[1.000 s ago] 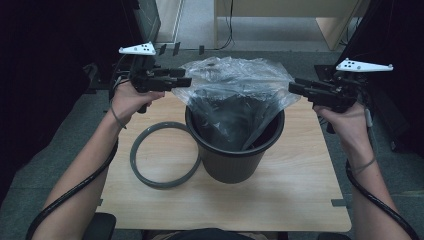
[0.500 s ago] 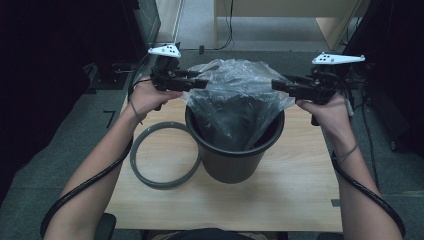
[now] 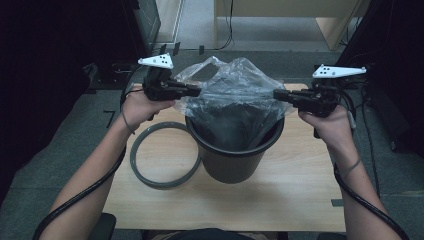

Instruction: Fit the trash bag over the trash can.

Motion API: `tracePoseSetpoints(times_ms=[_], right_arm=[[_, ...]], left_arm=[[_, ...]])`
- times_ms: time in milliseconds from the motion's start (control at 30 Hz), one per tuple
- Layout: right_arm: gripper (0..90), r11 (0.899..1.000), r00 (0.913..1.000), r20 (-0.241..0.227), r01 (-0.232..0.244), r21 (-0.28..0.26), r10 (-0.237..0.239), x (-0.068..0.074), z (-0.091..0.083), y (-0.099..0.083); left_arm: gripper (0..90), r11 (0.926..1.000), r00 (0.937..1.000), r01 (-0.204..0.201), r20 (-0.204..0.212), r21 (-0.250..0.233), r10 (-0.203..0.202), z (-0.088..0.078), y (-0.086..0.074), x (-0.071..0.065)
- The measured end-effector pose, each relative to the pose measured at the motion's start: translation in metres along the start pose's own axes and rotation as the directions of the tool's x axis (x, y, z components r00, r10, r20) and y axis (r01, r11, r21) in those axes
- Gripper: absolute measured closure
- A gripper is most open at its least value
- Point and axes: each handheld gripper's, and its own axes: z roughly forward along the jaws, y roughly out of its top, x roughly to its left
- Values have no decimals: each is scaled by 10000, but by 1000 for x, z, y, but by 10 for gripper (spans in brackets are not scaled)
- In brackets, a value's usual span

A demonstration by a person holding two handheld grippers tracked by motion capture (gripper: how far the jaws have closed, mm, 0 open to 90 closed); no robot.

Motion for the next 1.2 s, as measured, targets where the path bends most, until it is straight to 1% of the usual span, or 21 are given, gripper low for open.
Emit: tracePoseSetpoints(times_ms=[67, 233, 300, 367, 433, 567, 667, 733, 833, 967, 1033, 1100, 1167, 1200], right_arm=[[897, 10000, 10000, -92, 34, -25, -35, 4, -3, -3], [898, 9997, 9991, -346, 226, -87, -228, 21, -11, -9], [898, 9996, 9989, -370, 272, -77, -275, 25, -13, -12], [899, 9997, 9988, -442, 224, -42, -226, 29, -14, -14], [899, 9996, 9983, -510, 293, -44, -295, 32, -16, -18], [899, 9995, 9973, -659, 313, -47, -315, 39, -18, -26], [899, 9994, 9959, -834, 355, 12, -352, 44, -19, -33], [899, 9995, 9951, -934, 322, 44, -316, 47, -19, -36], [899, 9997, 9932, -1139, 248, 45, -241, 51, -22, -40], [899, 9991, 9909, -1309, 353, 252, -317, 58, -26, -45], [900, 9990, 9888, -1456, 356, 273, -313, 61, -28, -47], [900, 9987, 9874, -1533, 430, 286, -381, 64, -30, -49], [900, 9986, 9861, -1615, 434, 311, -378, 67, -31, -51], [900, 9983, 9861, -1606, 474, 336, -414, 68, -32, -51]], left_arm=[[872, 10000, 9999, 55, 107, -60, -54, -5, -3, -5], [871, 9996, 9998, -123, 147, -254, 127, -14, -9, -17], [870, 9997, 9998, -45, 193, -260, 50, -16, -11, -20], [869, 9996, 9996, -134, 227, -233, 139, -18, -15, -25], [867, 9993, 9994, -164, 295, -338, 174, -21, -17, -29], [865, 9986, 9994, -213, 267, -477, 226, -25, -24, -37], [865, 9981, 9994, -140, 307, -599, 159, -25, -31, -40], [865, 9978, 9992, 38, 387, -662, -12, -25, -36, -43], [866, 9981, 9988, 34, 485, -617, -4, -29, -40, -49], [866, 9995, 9977, 51, 678, -315, -29, -32, -41, -56], [866, 9998, 9973, -42, 737, -192, 56, -35, -42, -62], [864, 9998, 9976, -136, 679, -134, 145, -37, -42, -66], [861, 9999, 9971, -117, 752, -103, 124, -39, -40, -70], [858, 9997, 9974, -213, 691, -115, 221, -40, -37, -74]])
